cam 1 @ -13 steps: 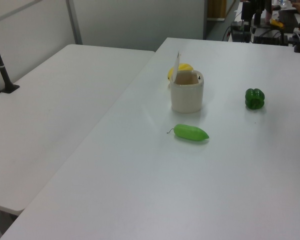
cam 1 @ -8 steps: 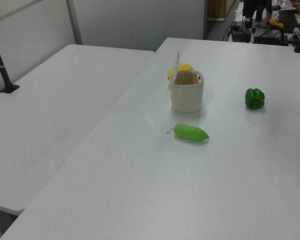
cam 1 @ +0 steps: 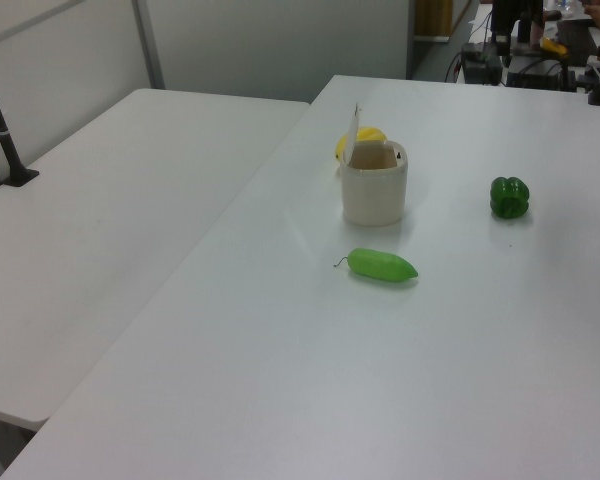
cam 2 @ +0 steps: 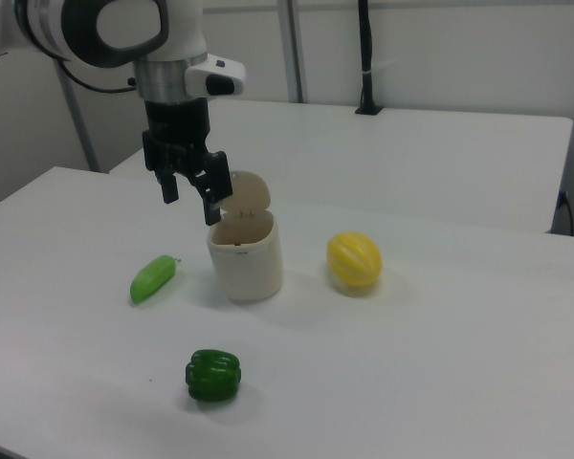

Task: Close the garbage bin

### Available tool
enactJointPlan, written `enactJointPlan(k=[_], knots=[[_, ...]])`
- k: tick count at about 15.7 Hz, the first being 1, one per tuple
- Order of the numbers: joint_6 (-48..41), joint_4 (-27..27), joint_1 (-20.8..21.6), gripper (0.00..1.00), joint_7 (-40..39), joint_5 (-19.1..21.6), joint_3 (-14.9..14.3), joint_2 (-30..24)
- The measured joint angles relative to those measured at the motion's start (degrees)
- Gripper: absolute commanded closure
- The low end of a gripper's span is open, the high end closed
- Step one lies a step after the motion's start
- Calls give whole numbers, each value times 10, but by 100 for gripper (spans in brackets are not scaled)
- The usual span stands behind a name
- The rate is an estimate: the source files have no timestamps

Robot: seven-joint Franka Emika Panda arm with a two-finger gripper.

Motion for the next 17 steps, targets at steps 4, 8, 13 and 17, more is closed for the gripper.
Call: enactJointPlan(k=[4, 8, 13, 17], knots=[[0, 0, 0, 0, 0, 1, 0, 0], [0, 0, 0, 0, 0, 33, 1, 3], [14, 0, 1, 15, 0, 56, 1, 13], [30, 0, 4, 87, -1, 59, 4, 22]])
